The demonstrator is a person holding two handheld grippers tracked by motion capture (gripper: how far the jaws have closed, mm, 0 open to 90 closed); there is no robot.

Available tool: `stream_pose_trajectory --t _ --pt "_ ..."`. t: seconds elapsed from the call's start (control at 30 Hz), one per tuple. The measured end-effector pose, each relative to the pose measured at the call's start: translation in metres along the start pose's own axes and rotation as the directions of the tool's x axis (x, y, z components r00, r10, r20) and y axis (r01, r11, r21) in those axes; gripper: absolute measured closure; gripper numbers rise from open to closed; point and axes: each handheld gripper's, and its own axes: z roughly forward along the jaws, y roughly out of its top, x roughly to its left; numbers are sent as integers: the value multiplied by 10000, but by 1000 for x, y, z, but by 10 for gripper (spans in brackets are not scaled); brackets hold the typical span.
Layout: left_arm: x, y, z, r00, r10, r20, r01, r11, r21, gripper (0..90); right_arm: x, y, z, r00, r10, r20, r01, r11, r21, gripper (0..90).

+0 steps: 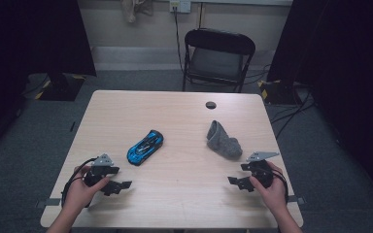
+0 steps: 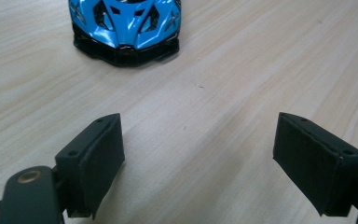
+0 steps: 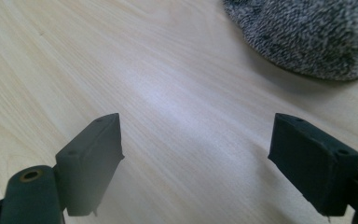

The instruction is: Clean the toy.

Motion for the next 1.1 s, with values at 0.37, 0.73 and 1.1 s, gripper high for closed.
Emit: stream_pose_trajectory --t 0.37,0.73,1.1 --pt "-4 -5 0 9998 185 30 -186 9998 24 158 4 -7 3 10000 -83 -19 84 9999 147 169" --pt "-7 -10 0 9967 797 -126 -798 9968 -82 150 5 -14 4 9995 -275 144 270 9991 336 169" --pt "-11 -13 2 9885 1486 -286 -1489 9888 -72 114 9 -18 6 9970 -702 317 691 9970 358 157"
